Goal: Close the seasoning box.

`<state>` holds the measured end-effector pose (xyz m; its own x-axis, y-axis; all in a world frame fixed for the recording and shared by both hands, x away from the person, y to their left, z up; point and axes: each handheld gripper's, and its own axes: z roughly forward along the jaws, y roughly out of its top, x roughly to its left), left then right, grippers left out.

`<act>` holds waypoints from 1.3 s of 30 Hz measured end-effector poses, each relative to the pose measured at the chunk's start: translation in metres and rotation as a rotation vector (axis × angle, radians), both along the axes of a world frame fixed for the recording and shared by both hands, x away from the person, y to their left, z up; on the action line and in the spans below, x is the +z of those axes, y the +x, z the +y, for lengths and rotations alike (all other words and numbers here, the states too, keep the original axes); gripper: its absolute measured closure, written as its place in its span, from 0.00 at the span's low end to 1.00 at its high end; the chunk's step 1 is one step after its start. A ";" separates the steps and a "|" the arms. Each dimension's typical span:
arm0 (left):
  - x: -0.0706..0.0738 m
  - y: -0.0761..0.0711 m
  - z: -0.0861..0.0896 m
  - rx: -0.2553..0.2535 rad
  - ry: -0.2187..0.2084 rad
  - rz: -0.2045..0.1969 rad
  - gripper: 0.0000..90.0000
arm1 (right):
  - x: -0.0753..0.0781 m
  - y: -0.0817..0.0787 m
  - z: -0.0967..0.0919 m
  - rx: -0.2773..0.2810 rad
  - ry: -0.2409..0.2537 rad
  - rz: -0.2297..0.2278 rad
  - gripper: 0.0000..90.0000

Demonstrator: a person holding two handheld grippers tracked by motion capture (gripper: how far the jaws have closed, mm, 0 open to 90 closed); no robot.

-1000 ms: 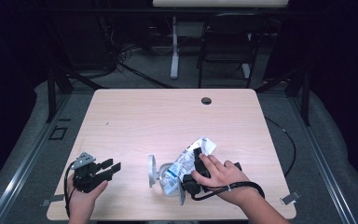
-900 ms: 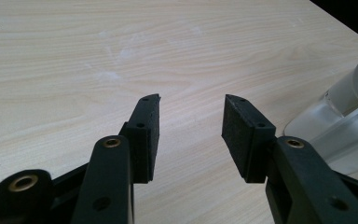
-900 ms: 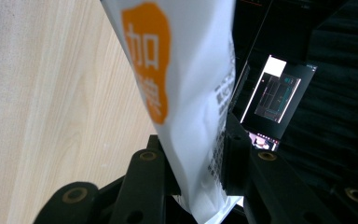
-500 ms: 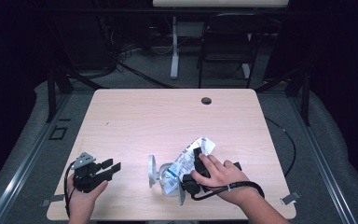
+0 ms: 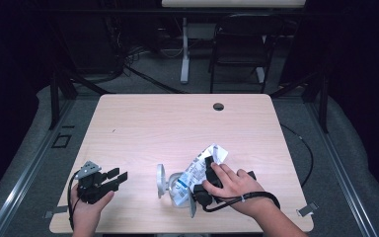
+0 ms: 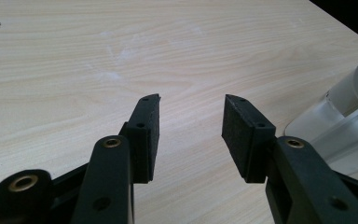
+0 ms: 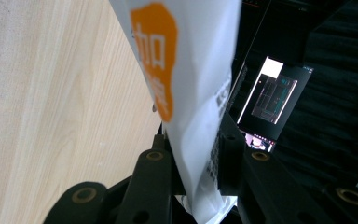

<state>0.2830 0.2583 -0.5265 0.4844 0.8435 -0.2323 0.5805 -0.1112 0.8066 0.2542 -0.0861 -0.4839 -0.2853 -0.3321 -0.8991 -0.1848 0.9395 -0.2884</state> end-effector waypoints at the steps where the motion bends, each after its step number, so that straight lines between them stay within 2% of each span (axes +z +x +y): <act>1: 0.000 0.000 0.000 0.000 0.001 0.000 0.63 | 0.000 0.000 0.000 0.003 0.003 0.004 0.88; 25: -0.001 0.000 0.001 0.000 0.002 0.004 0.63 | 0.000 -0.001 -0.002 0.020 0.000 0.010 0.90; 36: -0.001 0.000 0.001 0.000 0.003 0.006 0.63 | 0.002 -0.002 -0.004 0.011 -0.009 0.007 0.91; 39: -0.001 0.000 0.001 0.002 0.002 0.006 0.63 | 0.001 -0.001 -0.004 0.014 0.004 0.013 0.91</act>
